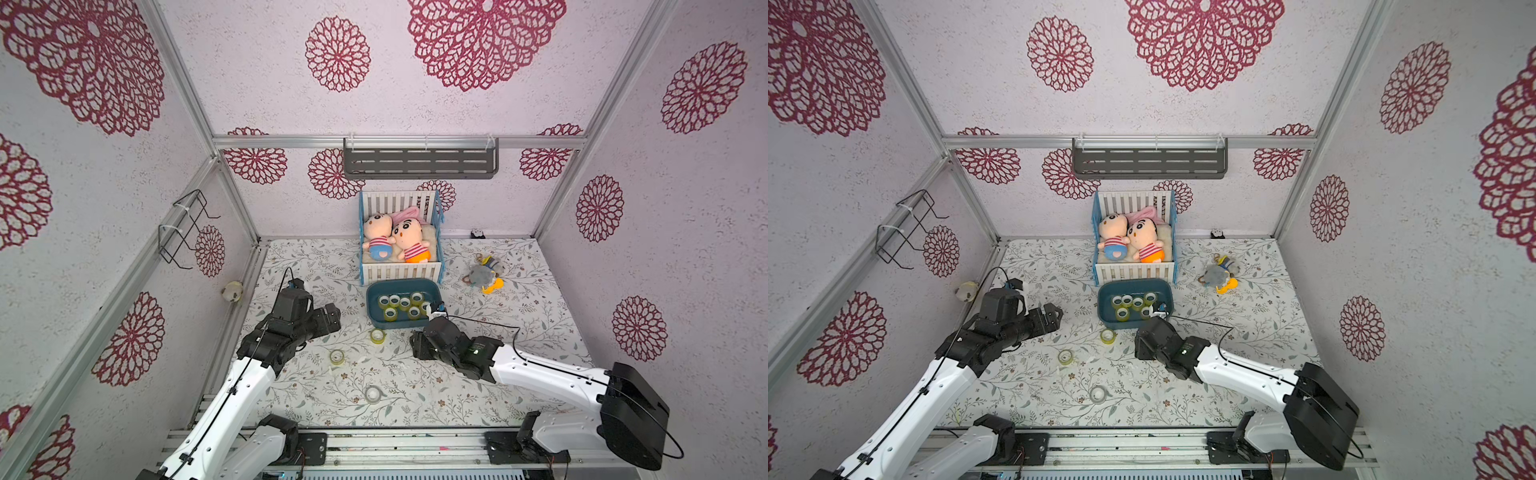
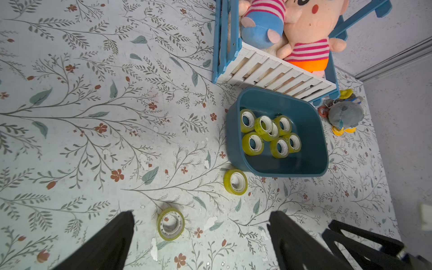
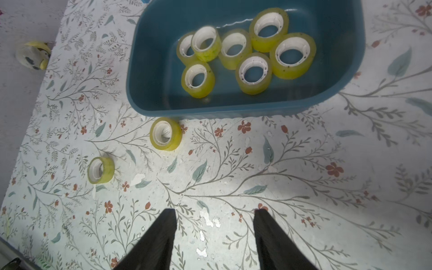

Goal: Put the transparent tape into the storage box
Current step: Move the tape to the center of the board.

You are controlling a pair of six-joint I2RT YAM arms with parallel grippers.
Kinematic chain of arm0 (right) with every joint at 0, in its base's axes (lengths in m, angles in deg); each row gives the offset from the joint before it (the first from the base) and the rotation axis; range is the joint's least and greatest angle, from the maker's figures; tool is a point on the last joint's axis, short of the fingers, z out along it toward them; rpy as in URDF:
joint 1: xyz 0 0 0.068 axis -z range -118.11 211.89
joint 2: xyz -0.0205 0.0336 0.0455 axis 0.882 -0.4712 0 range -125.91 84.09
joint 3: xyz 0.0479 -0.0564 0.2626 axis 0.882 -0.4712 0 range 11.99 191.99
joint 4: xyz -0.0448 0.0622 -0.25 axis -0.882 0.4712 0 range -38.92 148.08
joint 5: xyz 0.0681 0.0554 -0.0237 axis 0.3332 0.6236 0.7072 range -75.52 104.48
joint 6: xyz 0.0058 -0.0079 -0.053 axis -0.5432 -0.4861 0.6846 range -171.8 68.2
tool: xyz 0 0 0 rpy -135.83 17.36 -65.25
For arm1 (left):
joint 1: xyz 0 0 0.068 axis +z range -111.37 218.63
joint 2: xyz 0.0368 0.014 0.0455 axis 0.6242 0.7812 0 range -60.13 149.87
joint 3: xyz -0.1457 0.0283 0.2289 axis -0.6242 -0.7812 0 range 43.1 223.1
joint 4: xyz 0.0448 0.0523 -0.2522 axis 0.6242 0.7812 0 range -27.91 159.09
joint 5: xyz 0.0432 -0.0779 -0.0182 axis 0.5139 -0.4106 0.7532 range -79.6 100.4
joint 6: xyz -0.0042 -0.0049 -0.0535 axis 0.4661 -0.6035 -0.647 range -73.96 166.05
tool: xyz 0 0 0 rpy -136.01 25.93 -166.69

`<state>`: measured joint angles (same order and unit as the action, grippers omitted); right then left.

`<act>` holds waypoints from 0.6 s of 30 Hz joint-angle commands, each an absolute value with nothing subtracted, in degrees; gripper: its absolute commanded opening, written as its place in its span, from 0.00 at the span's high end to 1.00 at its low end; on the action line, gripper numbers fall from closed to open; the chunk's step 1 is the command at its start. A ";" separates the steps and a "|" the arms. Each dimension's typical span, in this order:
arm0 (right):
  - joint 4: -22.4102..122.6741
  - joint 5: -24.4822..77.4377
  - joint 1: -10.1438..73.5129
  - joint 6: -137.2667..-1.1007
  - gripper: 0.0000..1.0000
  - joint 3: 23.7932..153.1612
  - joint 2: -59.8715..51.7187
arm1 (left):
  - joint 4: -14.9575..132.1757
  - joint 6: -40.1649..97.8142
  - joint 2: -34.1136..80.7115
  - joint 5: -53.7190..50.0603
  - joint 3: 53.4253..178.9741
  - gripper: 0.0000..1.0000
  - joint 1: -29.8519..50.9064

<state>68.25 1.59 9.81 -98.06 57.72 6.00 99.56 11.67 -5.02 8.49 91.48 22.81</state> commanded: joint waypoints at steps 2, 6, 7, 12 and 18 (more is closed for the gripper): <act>66.59 1.17 8.66 -100.98 0.41 61.97 0.26 | 97.40 10.98 -2.74 0.05 91.67 0.03 26.64; 70.09 0.20 7.18 -99.61 0.41 69.66 -8.01 | 94.41 9.75 -1.62 -6.67 90.47 0.03 31.35; 70.79 0.22 7.03 -99.45 0.41 71.14 -9.61 | 94.51 9.75 -1.23 -6.82 90.55 0.03 32.03; 73.14 0.04 6.60 -99.00 0.40 76.88 -17.34 | 94.55 10.10 -0.74 -6.86 90.71 0.03 33.26; 75.05 -1.12 6.05 -98.60 0.40 80.78 -22.61 | 94.16 9.93 -1.38 -6.19 90.04 0.03 33.26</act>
<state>73.21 0.96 6.45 -99.00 78.79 -22.08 95.70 9.97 -0.87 -5.63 90.93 32.95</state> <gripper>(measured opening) 0.600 0.972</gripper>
